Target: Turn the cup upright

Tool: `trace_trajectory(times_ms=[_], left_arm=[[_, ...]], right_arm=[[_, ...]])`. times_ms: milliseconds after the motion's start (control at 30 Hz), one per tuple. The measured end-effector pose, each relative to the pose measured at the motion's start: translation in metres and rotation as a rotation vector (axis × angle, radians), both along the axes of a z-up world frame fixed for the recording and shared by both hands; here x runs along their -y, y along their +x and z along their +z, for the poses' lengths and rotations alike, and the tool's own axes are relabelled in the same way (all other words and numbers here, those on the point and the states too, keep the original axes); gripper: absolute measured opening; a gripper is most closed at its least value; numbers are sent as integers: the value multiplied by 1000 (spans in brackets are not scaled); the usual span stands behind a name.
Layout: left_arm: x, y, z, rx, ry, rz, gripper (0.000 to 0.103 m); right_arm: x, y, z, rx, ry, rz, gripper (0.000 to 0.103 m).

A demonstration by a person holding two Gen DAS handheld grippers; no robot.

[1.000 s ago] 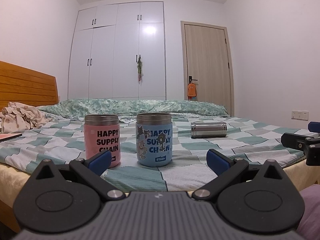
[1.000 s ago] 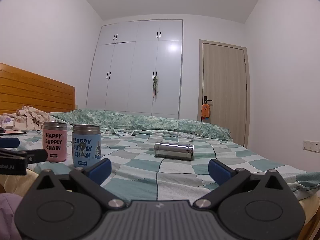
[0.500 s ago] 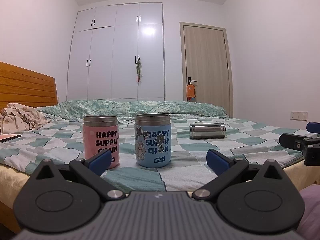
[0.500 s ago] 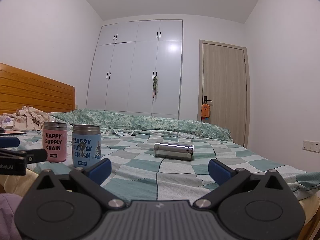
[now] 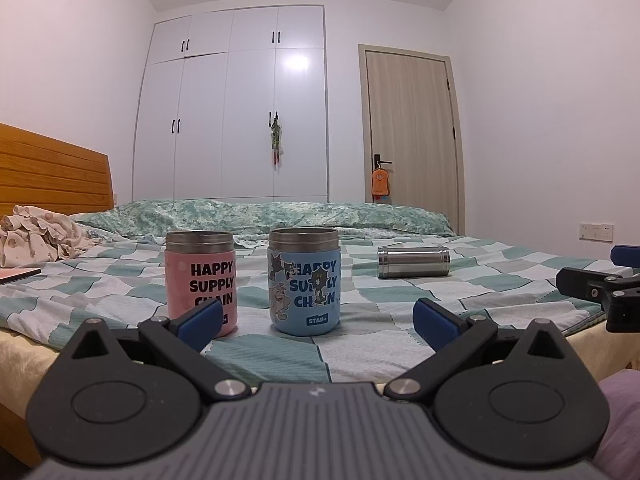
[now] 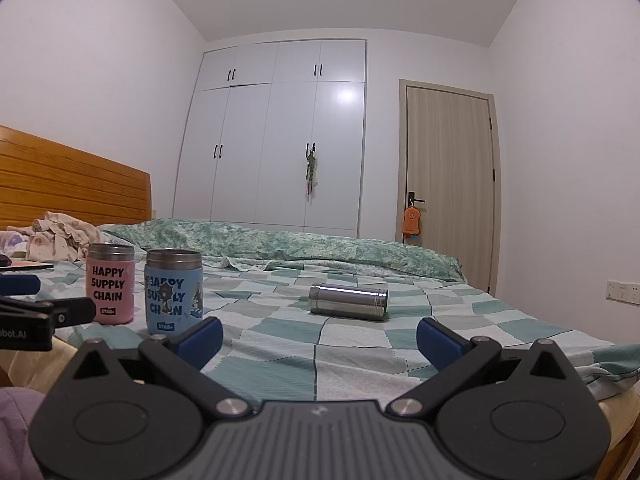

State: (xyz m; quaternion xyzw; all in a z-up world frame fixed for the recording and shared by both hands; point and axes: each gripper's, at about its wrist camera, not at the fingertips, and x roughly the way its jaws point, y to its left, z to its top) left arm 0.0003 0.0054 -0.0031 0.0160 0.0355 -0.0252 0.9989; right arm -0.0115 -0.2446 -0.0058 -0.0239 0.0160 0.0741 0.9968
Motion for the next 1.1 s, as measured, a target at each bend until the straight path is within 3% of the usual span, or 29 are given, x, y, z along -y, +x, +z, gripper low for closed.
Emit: trace_trajectory(times_ms=[1100], left_arm=[[-3, -2, -1, 15, -3, -18, 103]], right_arm=[[-1, 0, 0, 0, -1, -1, 103]])
